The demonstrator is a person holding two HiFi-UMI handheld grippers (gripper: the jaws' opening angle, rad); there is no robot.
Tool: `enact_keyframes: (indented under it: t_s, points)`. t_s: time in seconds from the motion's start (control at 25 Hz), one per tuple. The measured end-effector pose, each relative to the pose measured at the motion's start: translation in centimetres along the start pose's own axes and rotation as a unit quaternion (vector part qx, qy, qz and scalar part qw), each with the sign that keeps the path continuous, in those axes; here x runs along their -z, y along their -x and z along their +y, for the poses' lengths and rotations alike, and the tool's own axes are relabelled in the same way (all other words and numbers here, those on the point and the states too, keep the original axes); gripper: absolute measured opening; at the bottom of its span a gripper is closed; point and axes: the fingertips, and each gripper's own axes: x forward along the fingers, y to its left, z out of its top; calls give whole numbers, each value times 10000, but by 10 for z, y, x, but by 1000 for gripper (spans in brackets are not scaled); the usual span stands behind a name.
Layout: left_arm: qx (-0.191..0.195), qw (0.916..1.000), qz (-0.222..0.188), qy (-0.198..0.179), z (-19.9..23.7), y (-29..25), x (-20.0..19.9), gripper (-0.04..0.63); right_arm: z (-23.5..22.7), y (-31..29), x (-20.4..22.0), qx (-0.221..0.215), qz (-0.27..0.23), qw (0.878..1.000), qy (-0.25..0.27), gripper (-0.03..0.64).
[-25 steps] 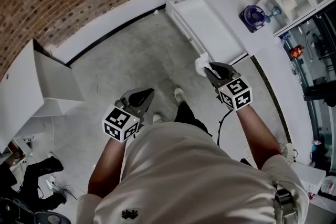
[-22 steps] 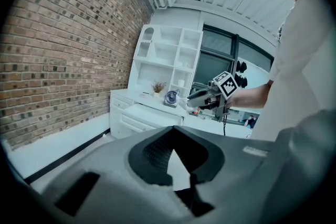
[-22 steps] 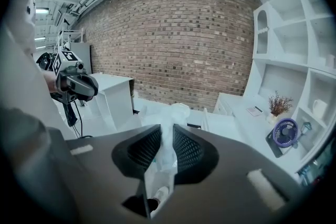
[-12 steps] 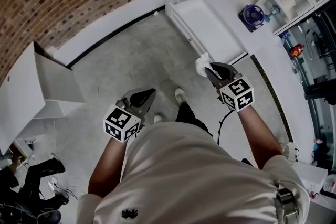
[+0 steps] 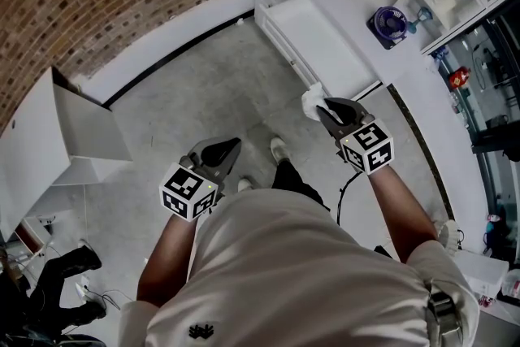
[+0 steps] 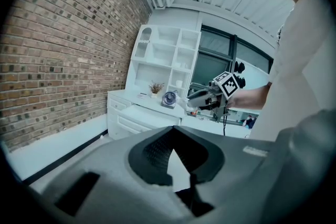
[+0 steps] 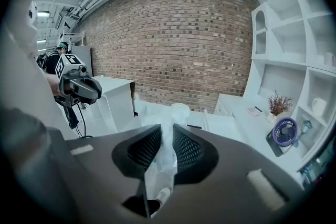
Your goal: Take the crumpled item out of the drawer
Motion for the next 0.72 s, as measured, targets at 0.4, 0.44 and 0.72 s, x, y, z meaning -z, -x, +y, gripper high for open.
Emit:
enact_keyframes:
  t_s: [0.4,0.44,0.72]
  points:
    - [-31,10000,35,79,0,-8,3,6,-5,-5,1,-125,-45,9999,-14,86]
    - [-34,9999,44,83,1,-10,2,6,-6,-7,1,-142,-47,9999,-16,84]
    - [-70,9998,94,131,8,-26,1,6,-22,-15,-1,-239,-55,9997,-6,84]
